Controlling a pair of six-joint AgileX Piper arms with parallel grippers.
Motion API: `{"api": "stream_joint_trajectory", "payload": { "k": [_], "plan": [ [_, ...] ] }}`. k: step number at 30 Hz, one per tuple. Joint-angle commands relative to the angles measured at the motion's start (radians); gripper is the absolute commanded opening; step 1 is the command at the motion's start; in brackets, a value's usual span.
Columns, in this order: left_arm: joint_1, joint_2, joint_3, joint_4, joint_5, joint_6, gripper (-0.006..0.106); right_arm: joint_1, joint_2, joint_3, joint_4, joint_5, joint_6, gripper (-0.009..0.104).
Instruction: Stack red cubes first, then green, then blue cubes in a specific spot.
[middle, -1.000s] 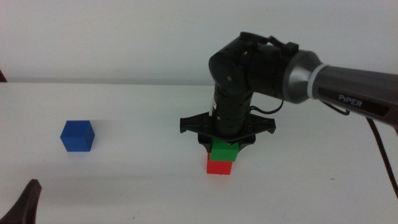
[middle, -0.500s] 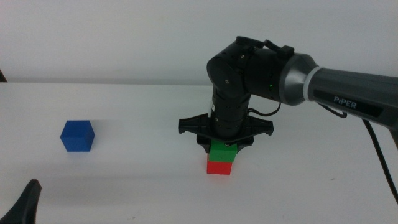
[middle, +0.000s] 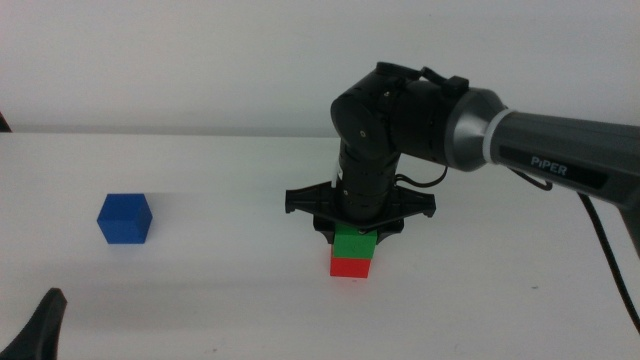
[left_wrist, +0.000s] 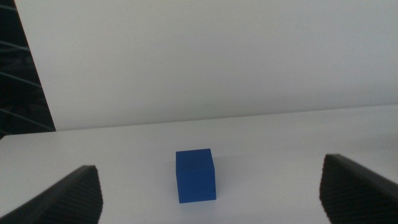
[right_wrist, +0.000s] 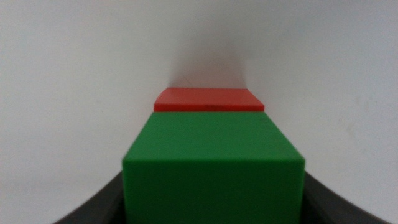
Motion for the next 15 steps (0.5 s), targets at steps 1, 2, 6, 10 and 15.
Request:
{"api": "stream_joint_trajectory", "payload": {
  "k": [1, 2, 6, 10, 15],
  "plan": [
    [0.001, -0.041, 0.040, -0.005, -0.016, -0.002, 0.094, 0.002, 0.013, -0.004, -0.006, -0.005, 0.006, 0.006],
    [0.001, -0.041, 0.040, -0.005, -0.016, -0.002, 0.094, 0.002, 0.018, -0.004, -0.004, -0.005, 0.006, 0.006],
    [0.001, -0.041, 0.040, -0.005, -0.016, -0.002, 0.094, 0.002, 0.020, -0.004, -0.002, -0.005, 0.006, 0.011],
    [0.001, -0.041, 0.040, -0.005, -0.016, -0.002, 0.094, 0.000, 0.018, -0.004, -0.002, -0.007, 0.006, 0.073],
    [0.001, -0.041, 0.040, -0.005, -0.016, -0.002, 0.094, -0.002, -0.119, -0.028, -0.006, 0.002, -0.084, 0.083]
  ]
}}
